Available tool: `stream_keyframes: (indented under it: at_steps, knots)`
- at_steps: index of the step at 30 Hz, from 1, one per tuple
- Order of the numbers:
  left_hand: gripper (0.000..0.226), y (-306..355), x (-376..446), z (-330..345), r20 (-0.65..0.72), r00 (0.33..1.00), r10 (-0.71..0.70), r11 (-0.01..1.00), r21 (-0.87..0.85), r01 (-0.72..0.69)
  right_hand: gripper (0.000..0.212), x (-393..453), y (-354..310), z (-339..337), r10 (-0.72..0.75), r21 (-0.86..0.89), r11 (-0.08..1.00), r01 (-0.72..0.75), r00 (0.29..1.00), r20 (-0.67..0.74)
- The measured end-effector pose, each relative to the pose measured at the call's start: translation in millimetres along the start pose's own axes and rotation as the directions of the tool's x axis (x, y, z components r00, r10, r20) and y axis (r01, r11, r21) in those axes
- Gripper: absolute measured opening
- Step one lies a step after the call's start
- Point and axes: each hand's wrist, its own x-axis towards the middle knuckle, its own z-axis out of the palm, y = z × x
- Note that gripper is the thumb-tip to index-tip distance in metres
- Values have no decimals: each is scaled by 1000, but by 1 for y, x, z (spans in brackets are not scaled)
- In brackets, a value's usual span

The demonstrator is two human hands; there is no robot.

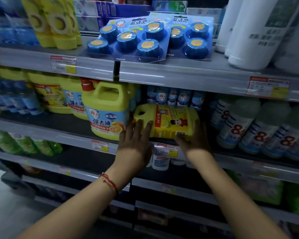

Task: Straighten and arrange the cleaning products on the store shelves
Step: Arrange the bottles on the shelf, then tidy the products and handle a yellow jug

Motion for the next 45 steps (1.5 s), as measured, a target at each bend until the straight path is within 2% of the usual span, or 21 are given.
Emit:
stream_keyframes:
  at_steps: [2, 3, 5, 6, 9, 12, 15, 19, 22, 26, 28, 32, 35, 36, 37, 38, 39, 40, 41, 43, 45]
  knots:
    - [79, -3, 5, 3, 27, 1000, -10, 1000, -10, 10, 86, -3, -7, 1, 81, 179, 981, -68, 995, -63]
    - [83, -4, 8, 4, 49, 998, -27, 999, -22, 28, 72, -7, -11, 0, 153, 274, 953, -126, 985, -80]
    - [93, -10, 16, 5, 105, 992, -69, 996, -48, 75, 22, -18, -19, -5, 275, 480, 848, -224, 961, -36]
    - [96, -12, 19, 6, 126, 989, -82, 994, -60, 90, 10, -24, -22, -6, 312, 546, 799, -252, 950, -18]
    - [91, -20, 23, 8, 112, 992, -62, 994, -88, 72, 11, -33, -22, -9, 353, 633, 731, -254, 935, -33]
    - [85, -22, 27, 8, 52, 998, -25, 993, -110, 31, 9, -29, -27, -12, 403, 634, 695, -340, 914, 48]
    - [85, -25, 26, 7, -14, 1000, 4, 992, -129, -6, 7, -18, -27, -13, 408, 673, 650, -353, 909, 84]
    - [75, -39, 15, 2, -121, 991, 59, 985, -155, -77, 16, -24, -28, -14, 471, 763, 522, -382, 875, 115]
    - [71, -43, 9, -6, -137, 989, 61, 978, -188, -86, 32, -32, -22, -13, 505, 840, 398, -369, 852, 135]
    - [70, -43, 5, -14, -108, 992, 61, 966, -246, -86, 41, -40, -27, -18, 526, 833, 245, -496, 790, 316]
    - [68, -44, 4, -15, -121, 991, 63, 960, -266, -94, 48, -41, -30, -20, 510, 799, 238, -552, 771, 381]
    - [70, -41, 0, -18, -126, 991, 37, 955, -288, -72, 58, -52, -37, -13, 480, 850, 161, -502, 792, 377]
    - [56, -29, -30, -33, -128, 991, -40, 888, -459, -23, 63, -70, -39, 0, 420, 917, 129, -377, 858, 294]
    - [50, -24, -45, -40, -91, 988, -122, 809, -586, 46, 65, -79, -38, 5, 403, 934, 113, -339, 875, 269]
    - [41, -18, -60, -51, 11, 974, -226, 654, -739, 160, 65, -88, -38, 8, 386, 946, 107, -307, 889, 245]
    - [34, -12, -70, -62, 188, 934, -304, 421, -853, 309, 61, -98, -39, 9, 367, 953, 117, -280, 904, 221]
    - [33, -5, -77, -70, 396, 868, -301, 146, -880, 452, 56, -108, -38, 8, 334, 953, 146, -264, 920, 204]
    - [36, 1, -79, -73, 560, 797, -227, -116, -828, 548, 52, -119, -38, 7, 291, 949, 178, -260, 935, 202]
    - [45, 7, -77, -72, 654, 746, -128, -312, -740, 596, 49, -131, -39, 8, 245, 943, 200, -266, 945, 215]
    - [64, 21, -75, -70, 708, 705, -47, -577, -595, 560, 43, -155, -36, 12, 160, 931, 206, -303, 949, 273]
    - [72, 32, -76, -72, 731, 663, -161, -725, -543, 424, 40, -181, -27, 20, 79, 906, 229, -355, 935, 347]
